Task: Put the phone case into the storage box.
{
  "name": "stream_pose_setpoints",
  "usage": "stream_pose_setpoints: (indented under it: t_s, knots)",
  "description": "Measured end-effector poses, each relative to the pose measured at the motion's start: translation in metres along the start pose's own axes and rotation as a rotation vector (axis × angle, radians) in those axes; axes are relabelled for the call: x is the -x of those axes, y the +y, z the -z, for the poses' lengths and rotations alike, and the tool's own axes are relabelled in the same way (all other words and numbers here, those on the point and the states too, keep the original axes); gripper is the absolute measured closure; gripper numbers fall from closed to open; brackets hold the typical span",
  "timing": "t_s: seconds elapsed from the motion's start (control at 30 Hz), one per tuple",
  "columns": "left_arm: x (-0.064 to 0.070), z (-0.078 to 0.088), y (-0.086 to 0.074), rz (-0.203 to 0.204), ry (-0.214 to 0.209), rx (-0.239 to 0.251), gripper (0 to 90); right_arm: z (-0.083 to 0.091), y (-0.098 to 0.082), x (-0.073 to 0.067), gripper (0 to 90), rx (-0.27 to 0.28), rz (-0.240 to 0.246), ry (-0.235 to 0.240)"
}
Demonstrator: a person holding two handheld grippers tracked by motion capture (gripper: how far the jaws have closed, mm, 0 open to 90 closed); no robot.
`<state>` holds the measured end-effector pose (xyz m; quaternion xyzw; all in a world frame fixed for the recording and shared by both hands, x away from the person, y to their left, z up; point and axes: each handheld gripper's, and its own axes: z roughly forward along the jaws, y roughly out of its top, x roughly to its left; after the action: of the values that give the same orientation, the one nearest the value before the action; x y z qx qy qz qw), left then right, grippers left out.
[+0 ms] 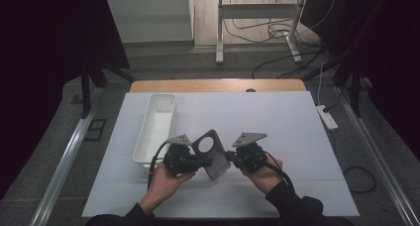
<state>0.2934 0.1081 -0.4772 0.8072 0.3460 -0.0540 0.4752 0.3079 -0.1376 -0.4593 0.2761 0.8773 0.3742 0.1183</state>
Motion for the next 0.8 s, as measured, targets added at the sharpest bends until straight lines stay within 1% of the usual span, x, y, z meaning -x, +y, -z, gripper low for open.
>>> stream_pose_setpoints:
  t_s: [0.13,0.17,0.27,0.3,0.33,0.37,0.4,0.43,0.47,0.5,0.53,0.6,0.63,0.67,0.7,0.73,0.77,0.8]
  knots:
    - [0.000,0.003,0.001,-0.017,0.008,0.000,79.1,0.002,0.000,0.000,86.0,0.017,0.006,0.009]
    - [0.001,0.003,0.001,-0.020,0.009,0.000,79.2,0.002,0.000,0.001,83.2,0.021,0.005,0.018]
    - [0.001,0.004,0.002,-0.054,0.029,-0.030,79.2,0.006,0.000,0.003,68.2,0.023,-0.003,0.017]
    - [0.001,0.004,0.001,-0.064,0.034,-0.037,79.2,0.007,0.000,0.005,61.1,0.025,-0.005,0.018]
    - [0.001,0.003,0.001,-0.074,0.039,-0.043,79.2,0.009,-0.001,0.008,53.1,0.038,-0.020,0.053]
    - [0.002,0.003,0.001,-0.081,0.041,-0.048,79.2,0.010,-0.001,0.010,46.3,0.038,-0.031,0.087]
    - [0.003,0.002,0.002,-0.099,0.045,-0.059,79.2,0.011,-0.002,0.015,34.7,0.026,-0.062,0.129]
    - [0.003,0.002,0.002,-0.099,0.045,-0.059,79.2,0.012,-0.002,0.018,29.8,0.026,-0.077,0.162]
    - [0.003,0.002,0.002,-0.107,0.043,-0.064,79.2,0.012,-0.002,0.018,29.8,0.026,-0.077,0.162]
    - [0.004,0.002,0.002,-0.114,0.040,-0.069,79.2,0.012,-0.003,0.021,24.8,0.032,-0.084,0.184]
    - [0.004,0.002,0.002,-0.116,0.035,-0.067,79.2,0.014,-0.003,0.021,14.9,0.051,-0.079,0.202]
    - [0.004,0.002,0.002,-0.135,0.023,-0.075,79.1,0.016,-0.003,0.020,12.4,0.073,-0.067,0.208]
    - [0.004,0.002,0.002,-0.135,0.023,-0.075,79.2,0.016,-0.003,0.020,12.4,0.073,-0.067,0.208]
    - [0.005,0.001,0.002,-0.140,0.016,-0.072,79.2,0.017,-0.002,0.019,11.7,0.077,-0.064,0.215]
    - [0.006,0.001,0.002,-0.148,0.012,-0.077,79.1,0.016,-0.002,0.017,11.7,0.078,-0.056,0.212]
    - [0.007,0.001,0.002,-0.160,-0.002,-0.075,79.1,0.016,-0.002,0.016,14.1,0.073,-0.035,0.207]
    - [0.007,0.001,0.002,-0.160,-0.002,-0.075,79.2,0.016,-0.002,0.016,14.1,0.073,-0.035,0.207]
    - [0.008,0.001,0.002,-0.169,-0.012,-0.077,79.2,0.016,-0.002,0.015,16.8,0.072,-0.027,0.208]
